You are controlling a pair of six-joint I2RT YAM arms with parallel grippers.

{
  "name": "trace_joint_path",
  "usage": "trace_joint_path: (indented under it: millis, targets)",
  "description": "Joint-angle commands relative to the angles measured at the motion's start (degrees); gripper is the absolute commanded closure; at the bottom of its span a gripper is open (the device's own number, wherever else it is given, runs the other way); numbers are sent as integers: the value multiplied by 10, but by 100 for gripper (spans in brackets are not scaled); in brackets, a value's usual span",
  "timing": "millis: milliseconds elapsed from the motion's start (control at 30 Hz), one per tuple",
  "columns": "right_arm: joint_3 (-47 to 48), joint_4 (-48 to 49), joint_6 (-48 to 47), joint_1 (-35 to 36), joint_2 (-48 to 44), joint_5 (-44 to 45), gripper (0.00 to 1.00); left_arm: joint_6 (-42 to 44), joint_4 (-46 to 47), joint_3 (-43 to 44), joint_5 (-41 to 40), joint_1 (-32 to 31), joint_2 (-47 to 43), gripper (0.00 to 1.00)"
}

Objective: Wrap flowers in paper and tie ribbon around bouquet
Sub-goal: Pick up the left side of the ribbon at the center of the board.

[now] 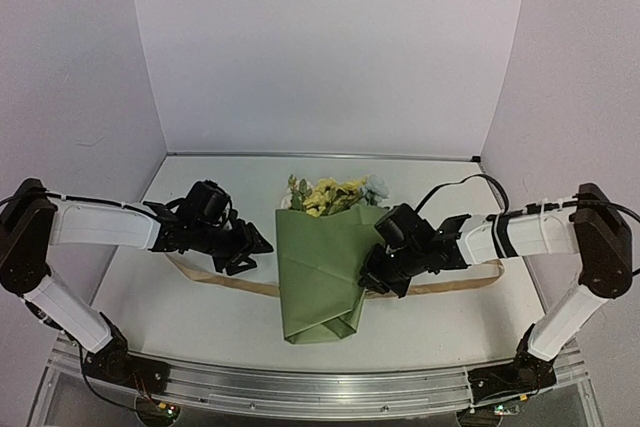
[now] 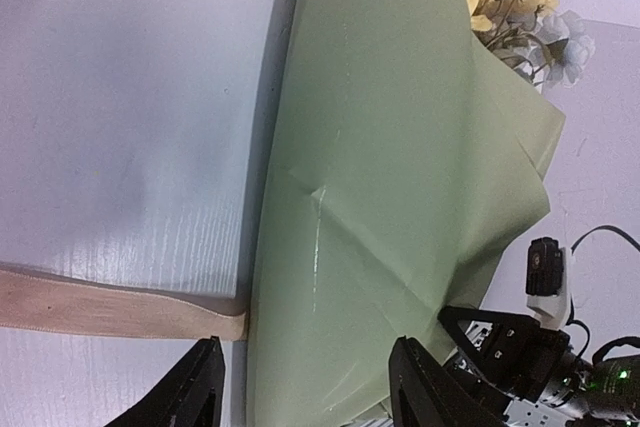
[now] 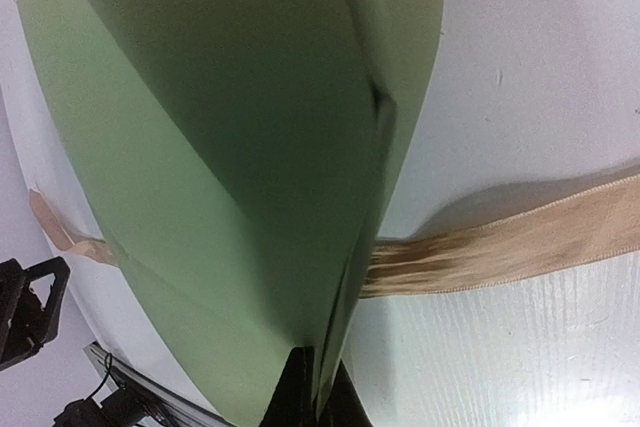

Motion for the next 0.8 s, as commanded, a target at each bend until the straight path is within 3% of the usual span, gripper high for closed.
trace_joint_path:
  millis: [0, 167, 267, 367, 500, 767]
  targets:
    - [6, 23, 19, 3, -25, 37, 100, -45, -88, -21, -131, 8, -75, 44]
    - [0, 39, 19, 7, -13, 30, 100, -122, -224, -59, -300, 29, -173, 43]
    - [-3, 51, 18, 10, -4, 27, 100, -122, -238, -79, -323, 79, -198, 44]
    - [-6, 60, 15, 11, 5, 22, 100, -104, -251, -75, -335, 118, -170, 46]
    - [-13, 84, 18, 12, 17, 14, 100, -115, -285, -48, -386, 122, -122, 47]
    - [-21, 107, 19, 14, 30, 1, 100, -127, -275, -25, -404, 131, -40, 43]
